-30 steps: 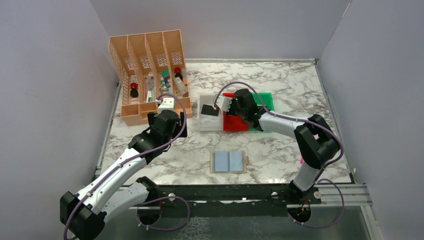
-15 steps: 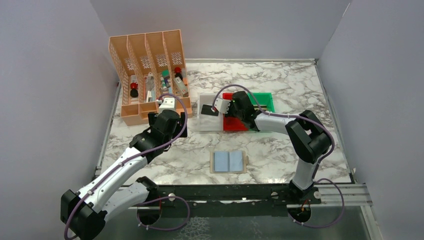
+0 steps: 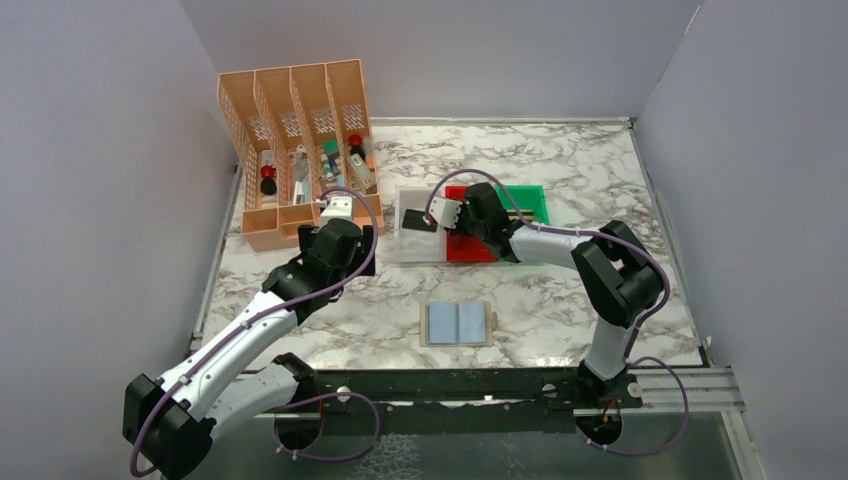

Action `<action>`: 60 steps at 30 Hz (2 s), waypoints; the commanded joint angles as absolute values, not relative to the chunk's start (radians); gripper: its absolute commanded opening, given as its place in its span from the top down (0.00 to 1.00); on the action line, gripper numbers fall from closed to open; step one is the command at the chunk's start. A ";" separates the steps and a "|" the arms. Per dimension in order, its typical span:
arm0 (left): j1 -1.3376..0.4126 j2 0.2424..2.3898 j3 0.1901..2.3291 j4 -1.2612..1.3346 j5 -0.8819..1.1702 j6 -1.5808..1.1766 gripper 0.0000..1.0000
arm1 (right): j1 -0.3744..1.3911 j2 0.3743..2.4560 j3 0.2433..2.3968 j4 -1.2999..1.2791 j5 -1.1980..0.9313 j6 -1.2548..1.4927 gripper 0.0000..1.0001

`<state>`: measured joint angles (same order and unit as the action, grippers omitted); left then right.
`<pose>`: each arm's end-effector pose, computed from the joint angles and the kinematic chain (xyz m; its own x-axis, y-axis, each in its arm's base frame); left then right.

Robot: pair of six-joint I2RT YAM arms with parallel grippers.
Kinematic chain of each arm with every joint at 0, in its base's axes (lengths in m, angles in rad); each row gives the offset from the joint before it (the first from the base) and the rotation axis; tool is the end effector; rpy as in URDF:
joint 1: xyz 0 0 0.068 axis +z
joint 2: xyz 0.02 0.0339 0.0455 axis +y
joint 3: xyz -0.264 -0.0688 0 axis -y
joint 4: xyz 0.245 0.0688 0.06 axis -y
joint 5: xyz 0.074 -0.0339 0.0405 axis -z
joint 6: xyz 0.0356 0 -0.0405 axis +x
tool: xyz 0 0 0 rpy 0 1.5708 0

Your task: Take the credit cards out of the card holder

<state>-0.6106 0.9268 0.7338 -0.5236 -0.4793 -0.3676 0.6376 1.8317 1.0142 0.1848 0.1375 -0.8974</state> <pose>0.1676 -0.0972 0.2672 -0.5826 0.0185 -0.8125 0.0155 0.9998 0.0117 0.3143 0.2268 0.1663 0.0952 -0.8932 -0.4396 -0.6838 0.2623 -0.6809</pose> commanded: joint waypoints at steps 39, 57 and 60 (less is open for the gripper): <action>-0.606 0.921 0.753 -0.544 -0.505 -0.362 0.01 | 0.735 1.109 0.669 -0.192 0.003 0.639 0.56; -0.601 0.947 0.758 -0.550 -0.505 -0.364 0.01 | 1.046 1.275 0.689 -0.261 0.219 0.762 0.51; -0.599 0.957 0.761 -0.551 -0.503 -0.364 0.01 | 1.090 1.338 0.720 -0.275 0.260 0.774 0.51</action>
